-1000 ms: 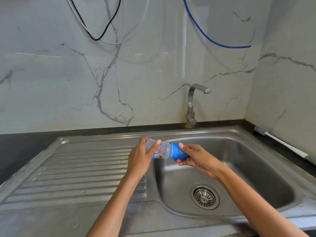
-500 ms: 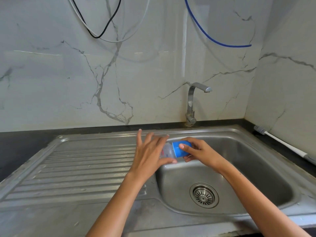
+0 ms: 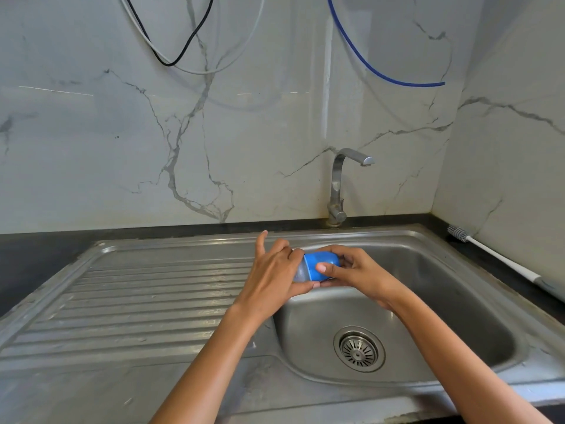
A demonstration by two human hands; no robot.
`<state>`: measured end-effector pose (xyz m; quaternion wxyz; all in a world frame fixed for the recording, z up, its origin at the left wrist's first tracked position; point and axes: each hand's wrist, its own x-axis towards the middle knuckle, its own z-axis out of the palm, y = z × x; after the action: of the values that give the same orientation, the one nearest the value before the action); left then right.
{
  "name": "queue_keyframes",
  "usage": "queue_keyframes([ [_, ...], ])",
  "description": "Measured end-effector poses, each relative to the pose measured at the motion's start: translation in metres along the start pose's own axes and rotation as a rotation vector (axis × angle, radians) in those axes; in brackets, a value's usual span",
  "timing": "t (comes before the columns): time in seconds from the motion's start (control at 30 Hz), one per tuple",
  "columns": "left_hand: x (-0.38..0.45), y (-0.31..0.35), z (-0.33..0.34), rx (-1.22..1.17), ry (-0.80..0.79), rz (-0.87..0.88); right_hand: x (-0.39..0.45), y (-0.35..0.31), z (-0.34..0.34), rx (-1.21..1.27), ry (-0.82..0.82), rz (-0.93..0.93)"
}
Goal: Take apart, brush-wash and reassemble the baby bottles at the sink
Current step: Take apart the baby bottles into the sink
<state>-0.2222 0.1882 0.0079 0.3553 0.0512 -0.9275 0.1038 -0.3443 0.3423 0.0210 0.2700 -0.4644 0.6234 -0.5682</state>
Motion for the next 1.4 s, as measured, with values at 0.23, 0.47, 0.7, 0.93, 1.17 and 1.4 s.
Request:
queue_keyframes([
  [0.23,-0.003,-0.010,-0.008,-0.201,-0.067,-0.122,-0.004,-0.003,-0.027,-0.047,0.051,-0.141],
  [0.47,-0.001,-0.013,-0.004,-0.184,-0.058,-0.260,0.013,0.052,-0.061,-0.388,0.419,0.288],
  [0.7,-0.006,-0.009,0.002,-0.118,-0.155,-0.237,0.032,0.081,-0.017,-0.665,-0.008,0.936],
  [0.93,-0.011,-0.004,0.011,-0.149,-0.142,-0.159,0.031,0.100,-0.005,-0.663,-0.122,0.922],
  [1.17,-0.003,0.003,0.010,-0.158,-0.233,-0.234,0.019,0.061,-0.015,-0.337,0.013,0.558],
  [1.4,0.008,0.014,0.018,-0.382,-0.247,-0.357,0.011,0.025,-0.004,0.280,0.131,0.353],
])
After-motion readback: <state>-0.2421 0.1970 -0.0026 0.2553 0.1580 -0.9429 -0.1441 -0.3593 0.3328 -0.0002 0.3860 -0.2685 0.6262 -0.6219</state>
